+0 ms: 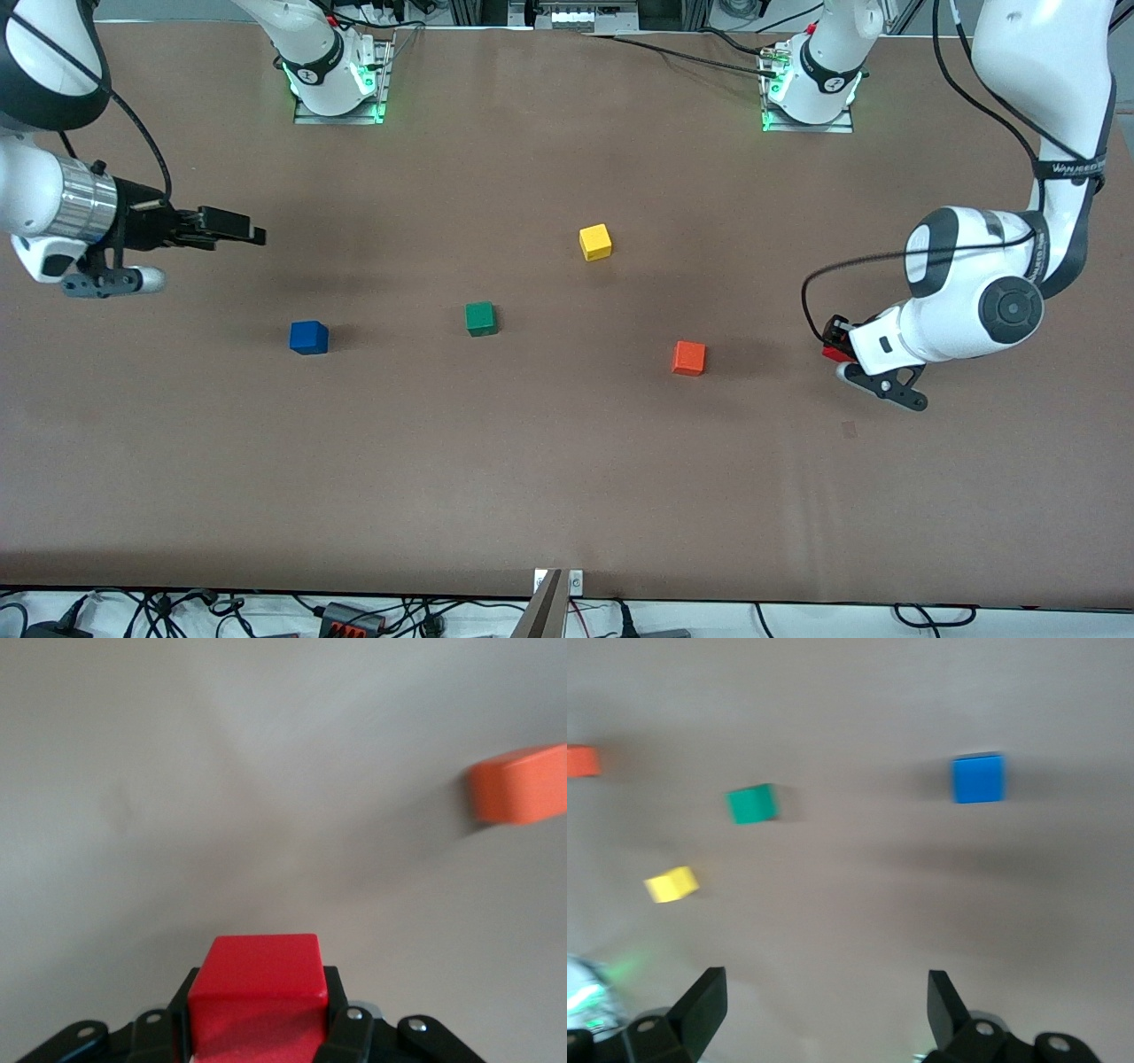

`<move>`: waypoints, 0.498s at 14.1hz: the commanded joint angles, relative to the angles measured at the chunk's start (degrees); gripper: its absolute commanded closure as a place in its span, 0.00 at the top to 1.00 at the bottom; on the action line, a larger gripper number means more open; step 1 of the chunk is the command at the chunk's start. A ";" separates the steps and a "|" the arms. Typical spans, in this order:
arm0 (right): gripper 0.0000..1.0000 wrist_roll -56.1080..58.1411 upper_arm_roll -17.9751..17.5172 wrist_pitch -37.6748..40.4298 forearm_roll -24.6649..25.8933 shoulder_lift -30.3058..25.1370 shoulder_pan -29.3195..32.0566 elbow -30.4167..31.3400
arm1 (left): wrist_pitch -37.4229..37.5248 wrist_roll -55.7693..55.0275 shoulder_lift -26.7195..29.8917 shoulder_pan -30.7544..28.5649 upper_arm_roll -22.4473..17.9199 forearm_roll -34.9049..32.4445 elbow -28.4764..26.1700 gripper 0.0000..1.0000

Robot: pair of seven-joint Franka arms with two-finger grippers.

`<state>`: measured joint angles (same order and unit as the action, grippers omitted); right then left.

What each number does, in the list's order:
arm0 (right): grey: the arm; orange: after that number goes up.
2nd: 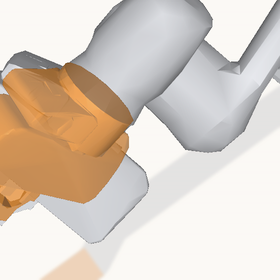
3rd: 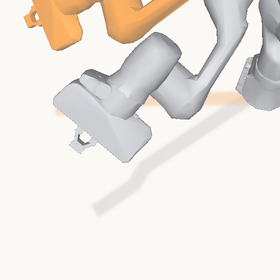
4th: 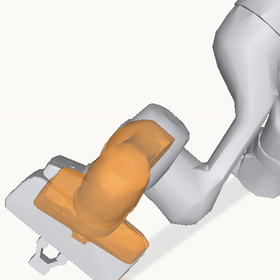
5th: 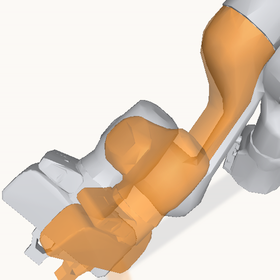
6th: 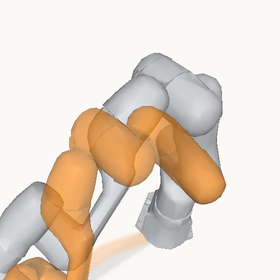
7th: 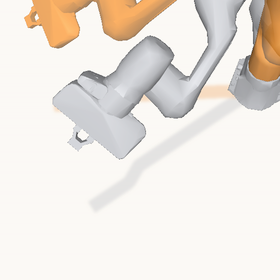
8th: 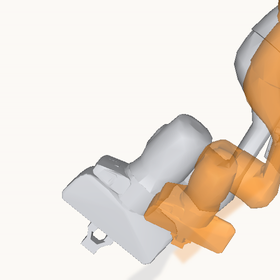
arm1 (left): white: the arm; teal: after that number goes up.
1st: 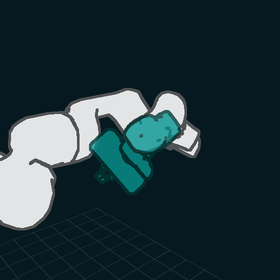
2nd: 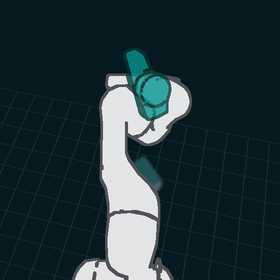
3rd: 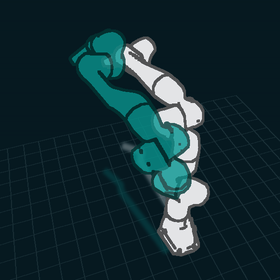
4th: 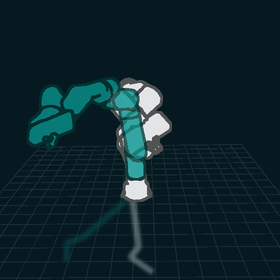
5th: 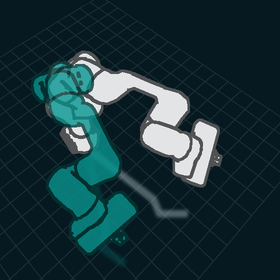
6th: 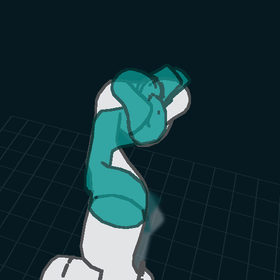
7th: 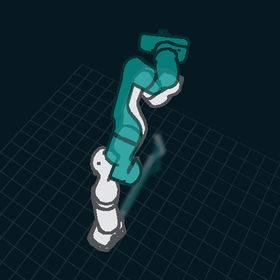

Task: Pass red block to right arm, stack on blue
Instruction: 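Lift the red cube with the left gripper while the right gripper approaches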

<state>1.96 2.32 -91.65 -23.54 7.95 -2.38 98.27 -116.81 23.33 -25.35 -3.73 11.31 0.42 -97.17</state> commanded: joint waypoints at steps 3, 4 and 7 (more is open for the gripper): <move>1.00 0.50 -0.38 0.86 -18.52 5.40 0.36 -0.98 | 2.12 19.68 -0.67 -0.67 4.16 16.21 5.76 0.08; 1.00 0.51 -0.38 0.94 -22.22 6.37 0.36 -0.98 | 2.03 26.96 -0.84 -0.58 3.99 26.37 5.67 0.08; 1.00 0.68 -0.47 0.86 -33.20 9.18 0.01 -0.89 | 2.47 45.18 -0.84 -0.66 4.51 41.02 4.97 0.07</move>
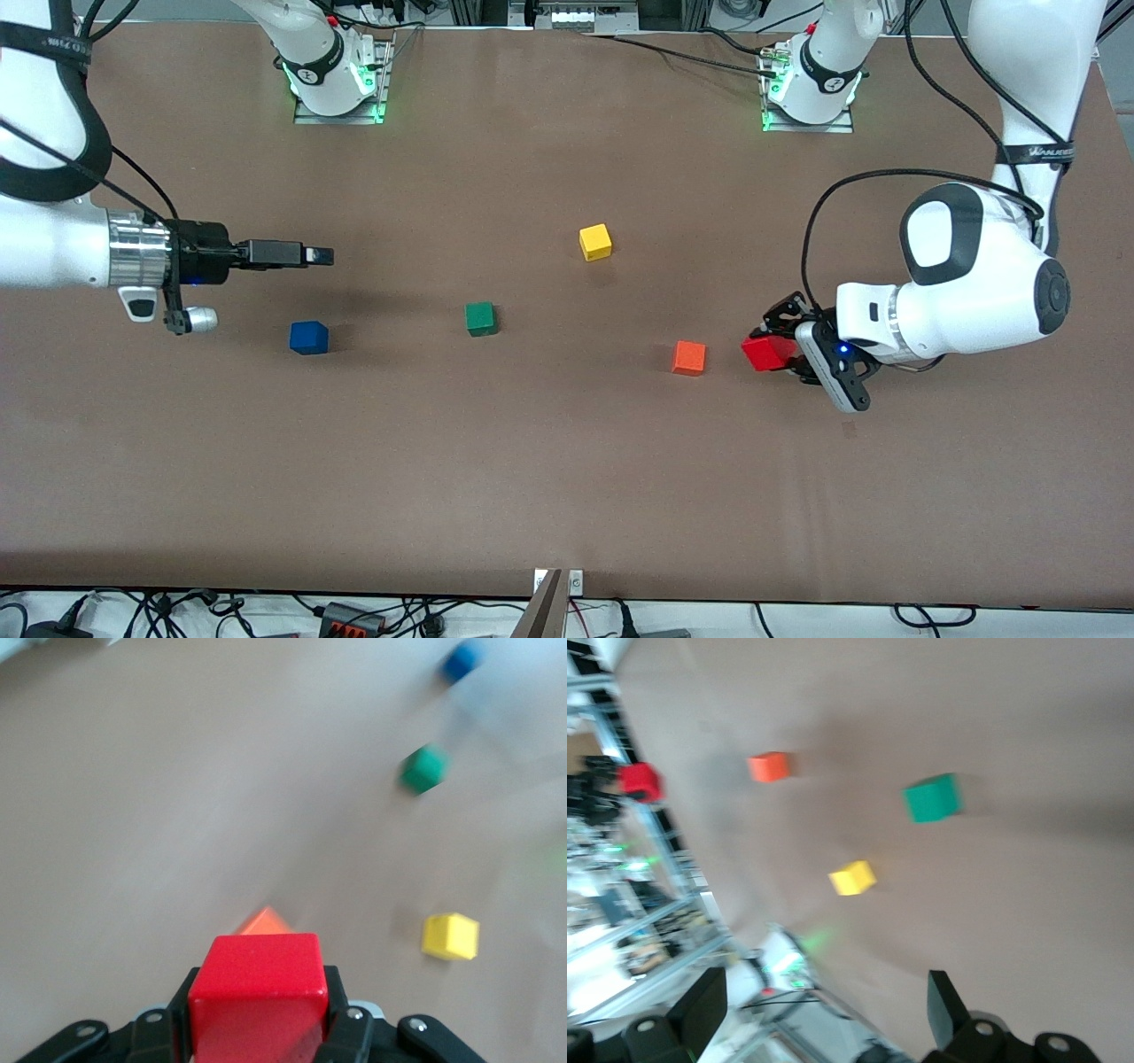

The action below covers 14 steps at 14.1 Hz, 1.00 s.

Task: Pass red block to right arm, stack on blue
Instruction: 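Lift the red cube with the left gripper while the right gripper approaches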

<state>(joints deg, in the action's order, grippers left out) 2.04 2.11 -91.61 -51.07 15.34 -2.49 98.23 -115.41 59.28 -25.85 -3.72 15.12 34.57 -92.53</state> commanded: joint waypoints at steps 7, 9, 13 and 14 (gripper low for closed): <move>1.00 2.09 -0.26 0.73 -27.13 7.94 -4.53 -1.02 | 1.06 22.00 -0.34 -0.15 5.53 25.43 0.07 0.04; 1.00 6.63 -0.26 0.99 -30.22 10.13 -5.85 -1.03 | 0.45 27.87 -0.95 0.29 7.02 32.62 0.07 0.04; 1.00 14.48 -0.26 4.68 -38.30 13.92 -6.30 -0.94 | -0.52 45.82 -2.80 3.37 7.64 50.48 -1.15 0.03; 1.00 14.49 -0.26 4.16 -39.10 13.84 -6.91 -1.02 | -0.52 45.84 -2.89 4.42 7.64 52.68 -1.25 0.03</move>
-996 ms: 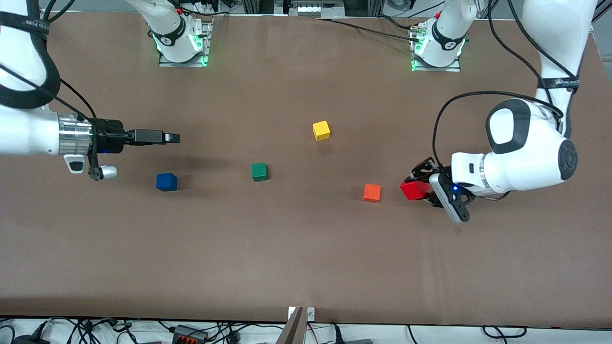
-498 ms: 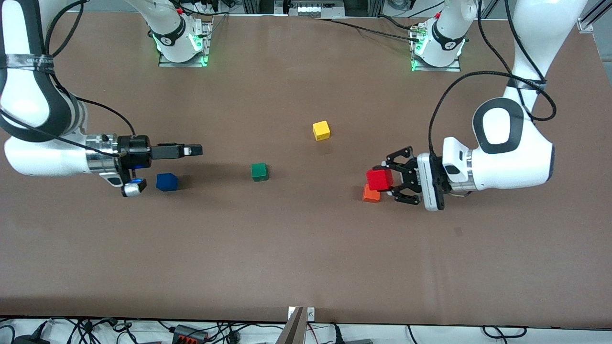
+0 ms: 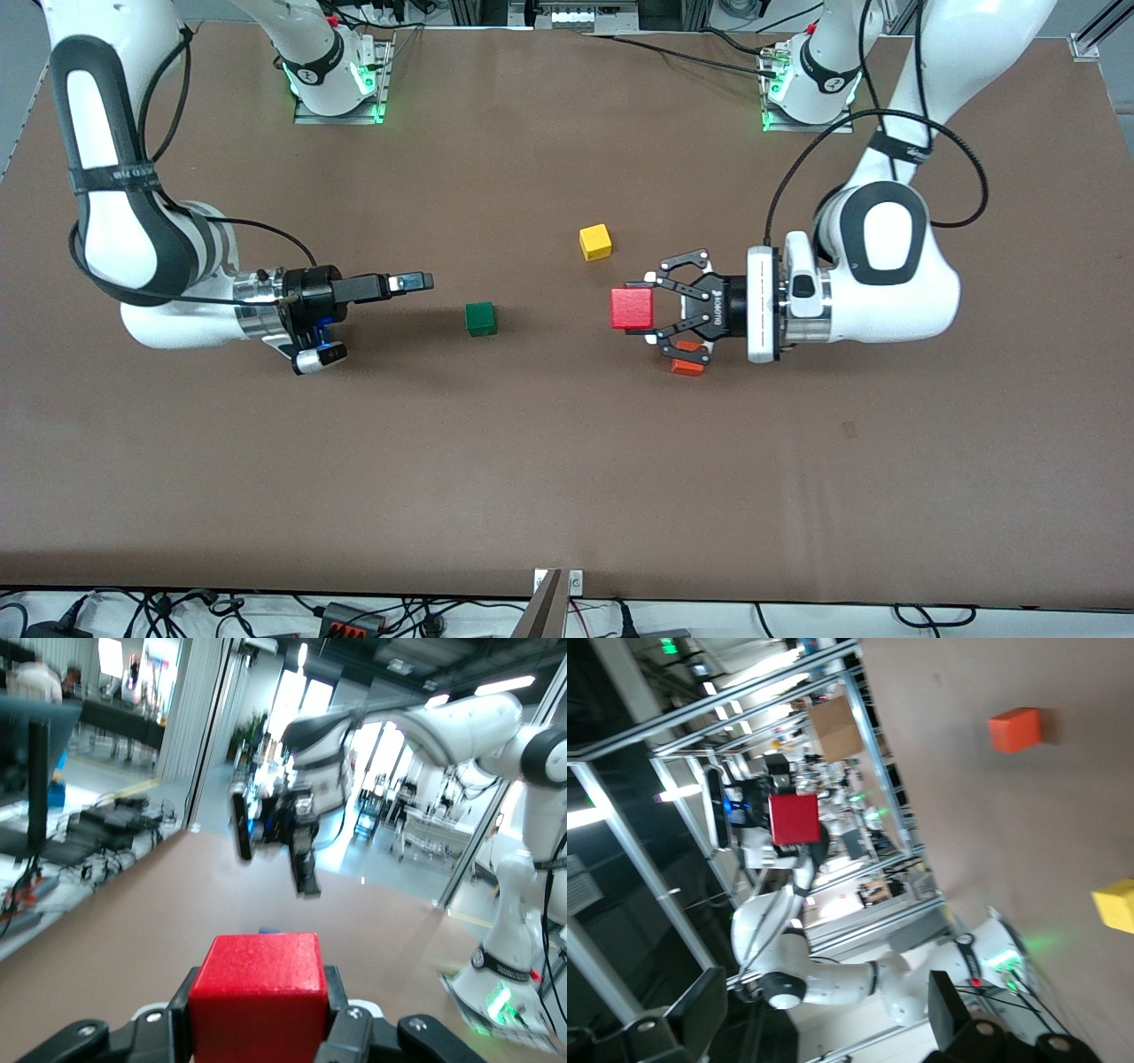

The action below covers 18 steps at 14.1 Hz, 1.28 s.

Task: Pass red block to right arm, stack on blue
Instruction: 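Lift the red cube with the left gripper while the right gripper approaches, then grasp the red cube with the right gripper from the left gripper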

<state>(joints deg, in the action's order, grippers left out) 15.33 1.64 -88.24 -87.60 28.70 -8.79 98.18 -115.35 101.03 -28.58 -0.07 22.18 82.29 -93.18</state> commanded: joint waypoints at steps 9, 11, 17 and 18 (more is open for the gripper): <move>1.00 -4.06 0.38 -6.76 -5.56 4.86 -9.31 -7.99 | -6.37 14.11 -3.15 7.70 0.58 15.35 0.01 0.00; 1.00 -6.36 0.30 -9.39 -5.47 6.71 -10.62 -10.90 | -7.69 14.20 -3.15 8.59 0.58 16.50 0.10 0.00; 1.00 -11.11 0.30 -13.71 -5.74 7.86 -13.79 -12.31 | -10.86 14.11 -3.15 11.05 0.67 17.03 -0.16 0.00; 1.00 -11.46 0.30 -13.45 -5.65 7.68 -13.62 -12.22 | -10.86 14.02 -3.15 11.05 0.58 17.03 -0.16 0.00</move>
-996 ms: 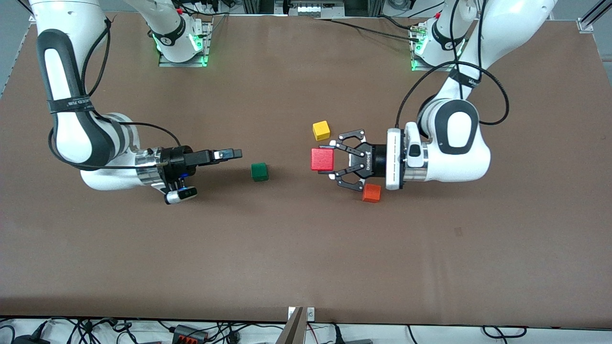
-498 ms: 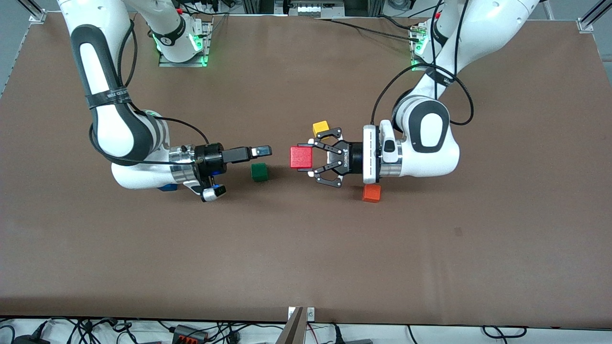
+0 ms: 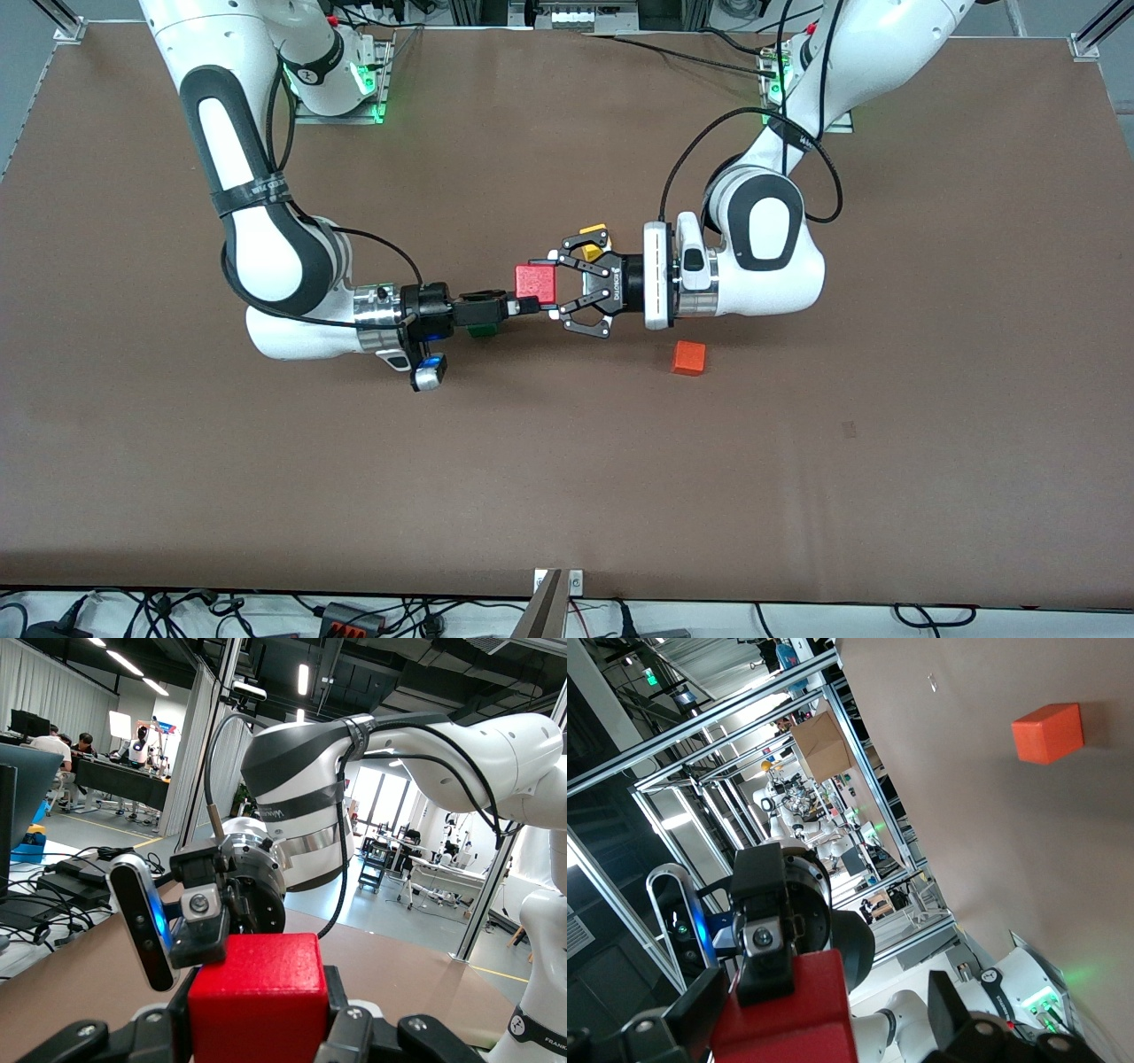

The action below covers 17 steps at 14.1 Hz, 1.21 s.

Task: Pass red block to right arm, stack on blue
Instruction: 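Grasp the red cube with the right gripper from the left gripper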

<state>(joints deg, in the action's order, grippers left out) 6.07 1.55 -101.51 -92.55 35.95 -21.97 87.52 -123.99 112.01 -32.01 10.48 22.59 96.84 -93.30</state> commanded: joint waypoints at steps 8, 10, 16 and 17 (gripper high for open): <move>1.00 -2.11 0.91 6.58 0.97 -1.85 1.23 0.98 | -2.23 2.95 0.28 0.51 0.26 2.83 0.14 0.00; 1.00 -2.11 0.91 6.50 0.97 -2.02 1.32 1.07 | -2.23 2.95 0.28 0.51 0.26 2.83 0.13 0.00; 0.87 -1.59 0.91 5.79 0.88 -1.76 0.62 0.90 | -2.23 2.95 0.28 0.51 0.26 2.83 0.22 0.00; 0.79 -1.32 0.91 5.79 0.88 -1.76 0.53 0.90 | -2.23 2.86 0.28 0.51 0.26 2.83 0.22 0.00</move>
<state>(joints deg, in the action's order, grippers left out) 4.75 2.54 -95.36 -92.30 35.44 -21.23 87.23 -124.49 112.02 -32.01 10.58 22.59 97.08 -93.26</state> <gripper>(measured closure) 0.119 0.445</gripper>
